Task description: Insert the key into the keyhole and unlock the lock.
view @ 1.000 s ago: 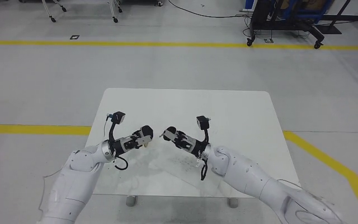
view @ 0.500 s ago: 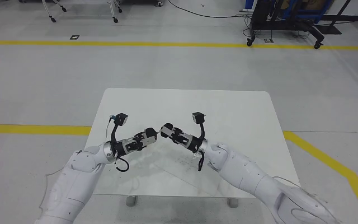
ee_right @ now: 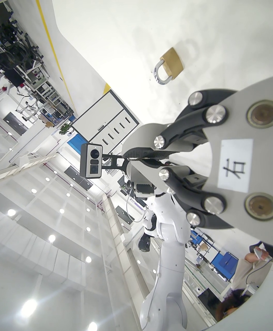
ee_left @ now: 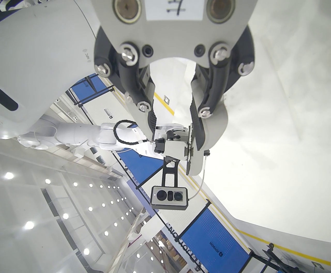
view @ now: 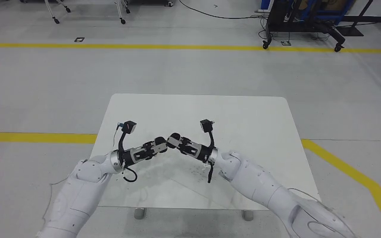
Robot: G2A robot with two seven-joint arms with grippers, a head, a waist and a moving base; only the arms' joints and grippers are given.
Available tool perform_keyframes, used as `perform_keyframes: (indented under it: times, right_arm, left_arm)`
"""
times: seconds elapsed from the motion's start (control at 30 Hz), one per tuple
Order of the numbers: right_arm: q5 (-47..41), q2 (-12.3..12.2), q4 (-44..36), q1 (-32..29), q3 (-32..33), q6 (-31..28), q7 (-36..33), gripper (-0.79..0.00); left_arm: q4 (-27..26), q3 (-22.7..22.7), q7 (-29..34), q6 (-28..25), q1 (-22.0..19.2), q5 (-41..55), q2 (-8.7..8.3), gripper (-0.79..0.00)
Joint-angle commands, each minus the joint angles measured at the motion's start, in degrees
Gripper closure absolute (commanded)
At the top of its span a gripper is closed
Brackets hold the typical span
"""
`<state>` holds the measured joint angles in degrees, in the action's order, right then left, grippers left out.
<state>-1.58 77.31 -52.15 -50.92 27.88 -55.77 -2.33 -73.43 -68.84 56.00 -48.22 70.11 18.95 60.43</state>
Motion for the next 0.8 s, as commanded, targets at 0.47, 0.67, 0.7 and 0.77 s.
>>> perform_keyframes:
  times: [0.47, 0.67, 0.7, 0.77]
  right_arm:
    - [2.6, 0.8, -0.5, -1.8, 3.7, -0.8, -3.0, 0.0]
    - [3.9, 0.8, -1.2, -2.9, 5.5, -1.0, -3.5, -0.382]
    - [4.0, 0.8, -1.4, -3.1, 5.8, -1.0, -3.5, -0.711]
    - [4.4, 0.7, -1.9, -3.4, 6.7, -1.6, -2.8, -0.785]
  left_arm:
    - [-0.1, 0.4, -2.0, 1.5, 0.1, -2.8, -0.33, 0.0]
    - [-0.5, 0.2, -2.9, 1.6, 0.4, -3.8, -0.52, 0.0]
    - [-0.6, 0.1, -3.0, 1.6, 0.4, -3.9, -0.56, 0.0]
    - [-0.6, 0.0, -3.1, 1.6, 0.5, -4.1, -0.63, 0.0]
